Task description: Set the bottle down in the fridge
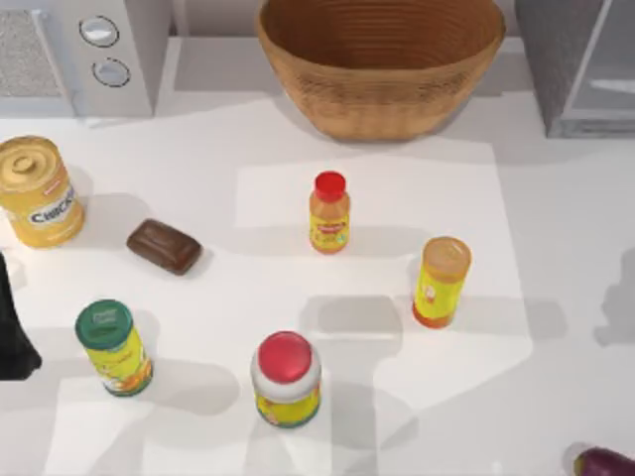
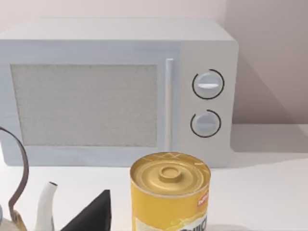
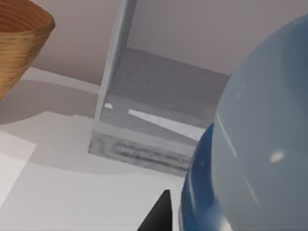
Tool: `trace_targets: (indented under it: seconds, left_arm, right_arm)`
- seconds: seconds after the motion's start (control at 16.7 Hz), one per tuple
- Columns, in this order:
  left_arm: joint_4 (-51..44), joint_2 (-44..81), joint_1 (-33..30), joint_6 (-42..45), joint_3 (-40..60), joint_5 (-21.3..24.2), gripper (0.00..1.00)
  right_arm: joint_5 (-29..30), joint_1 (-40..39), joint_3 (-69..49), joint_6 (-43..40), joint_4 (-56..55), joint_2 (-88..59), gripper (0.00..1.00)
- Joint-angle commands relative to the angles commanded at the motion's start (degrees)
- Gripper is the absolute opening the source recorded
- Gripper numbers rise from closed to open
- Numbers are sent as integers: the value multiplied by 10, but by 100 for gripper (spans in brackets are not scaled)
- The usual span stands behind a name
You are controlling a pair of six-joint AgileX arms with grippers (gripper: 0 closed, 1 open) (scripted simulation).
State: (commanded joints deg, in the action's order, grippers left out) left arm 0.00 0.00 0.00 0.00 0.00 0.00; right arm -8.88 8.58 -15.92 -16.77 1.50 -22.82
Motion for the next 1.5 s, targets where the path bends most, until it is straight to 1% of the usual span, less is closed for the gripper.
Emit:
trace_targets:
  seconds: [0.18,0.3,0.42,0.9,1.02,1.2,1.32,1.5]
  left_arm:
    - [0,0,0,0,0,0,100]
    - [0,0,0,0,0,0,100]
    - [0,0,0,0,0,0,100]
    - [0,0,0,0,0,0,100]
    - [0,0,0,0,0,0,100]
    - [0,0,0,0,0,0,100]
    - [0,0,0,0,0,0,100]
    - [0,0,0,0,0,0,100]
  right_arm:
    - [59,-38,76,83,-12,124,1]
    - [80,-63,119,128,-15,184,1]
    - [87,-80,149,158,-16,218,1]
    - [87,-83,154,168,-20,219,1]
    - [87,-81,130,169,-45,190,1]
    - [85,-71,63,173,-123,101,1]
    - [82,-61,6,177,-197,14,1]
    - [74,-40,-90,184,-325,-159,1]
